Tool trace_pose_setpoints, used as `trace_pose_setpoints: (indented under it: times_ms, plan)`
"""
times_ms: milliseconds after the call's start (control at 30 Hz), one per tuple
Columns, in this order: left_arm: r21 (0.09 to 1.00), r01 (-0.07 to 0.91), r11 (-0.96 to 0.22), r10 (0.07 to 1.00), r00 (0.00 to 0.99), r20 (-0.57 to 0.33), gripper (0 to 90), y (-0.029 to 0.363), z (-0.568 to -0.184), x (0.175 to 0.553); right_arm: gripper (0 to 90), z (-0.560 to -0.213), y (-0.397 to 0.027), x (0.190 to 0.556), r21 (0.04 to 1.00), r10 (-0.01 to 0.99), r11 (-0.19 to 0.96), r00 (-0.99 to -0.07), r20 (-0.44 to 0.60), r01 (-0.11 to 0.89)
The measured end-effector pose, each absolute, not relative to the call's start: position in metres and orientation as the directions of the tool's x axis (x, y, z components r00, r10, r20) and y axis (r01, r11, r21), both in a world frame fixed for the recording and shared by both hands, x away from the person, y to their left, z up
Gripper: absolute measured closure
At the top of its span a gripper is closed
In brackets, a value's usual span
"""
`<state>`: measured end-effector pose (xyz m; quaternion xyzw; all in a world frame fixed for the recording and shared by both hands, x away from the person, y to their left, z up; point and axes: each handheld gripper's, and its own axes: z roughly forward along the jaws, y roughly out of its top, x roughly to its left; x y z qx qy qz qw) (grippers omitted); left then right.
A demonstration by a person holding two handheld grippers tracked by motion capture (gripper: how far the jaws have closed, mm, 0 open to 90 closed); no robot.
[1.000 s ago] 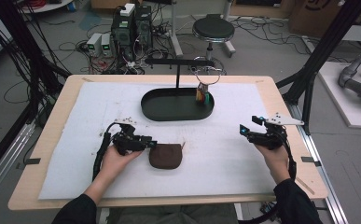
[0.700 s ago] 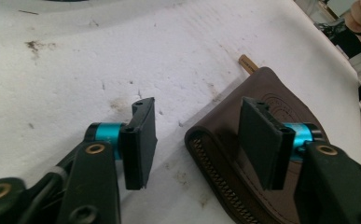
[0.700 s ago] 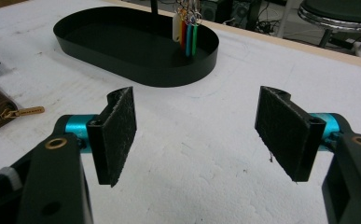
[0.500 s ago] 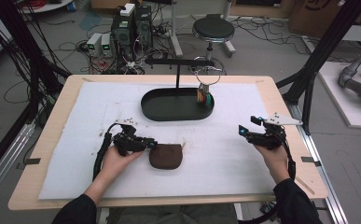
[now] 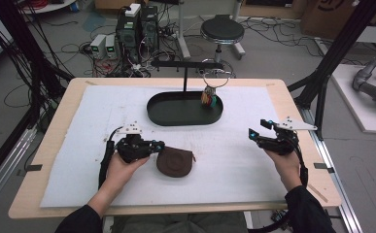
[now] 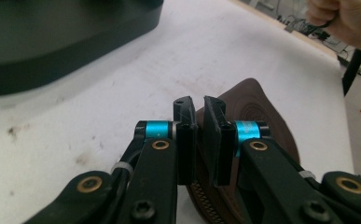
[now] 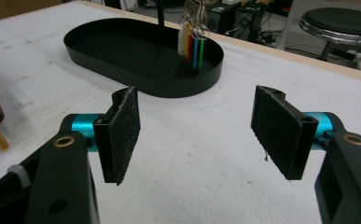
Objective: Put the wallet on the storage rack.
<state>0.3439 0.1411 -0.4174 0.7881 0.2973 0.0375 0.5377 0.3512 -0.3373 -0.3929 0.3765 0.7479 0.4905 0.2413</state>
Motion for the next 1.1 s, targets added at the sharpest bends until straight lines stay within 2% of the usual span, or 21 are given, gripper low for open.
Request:
trace_pose_setpoints:
  times_ms: [167, 400, 733, 1100]
  plan:
    - [0.908, 0.312, -0.279, 0.475, 0.867, -0.152, 84.6, 0.135, -0.405, 0.330, 33.4, -0.388, -0.325, 0.349, 0.923, 0.771, 0.235, -0.636, 0.014, 0.305]
    - [0.929, 0.215, -0.303, 0.427, 0.902, -0.070, 85.3, 0.133, -0.397, 0.317, 32.6, -0.385, -0.300, 0.344, 0.933, 0.686, 0.241, -0.727, 0.030, 0.267]
    - [0.942, 0.146, -0.302, 0.358, 0.933, -0.030, 85.6, 0.132, -0.393, 0.307, 30.7, -0.390, -0.261, 0.342, 0.915, 0.490, 0.318, -0.869, 0.066, 0.249]
    - [0.948, 0.116, -0.297, 0.318, 0.948, -0.016, 85.6, 0.132, -0.392, 0.302, 32.6, -0.403, -0.214, 0.340, 0.887, 0.304, 0.398, -0.946, 0.113, 0.234]
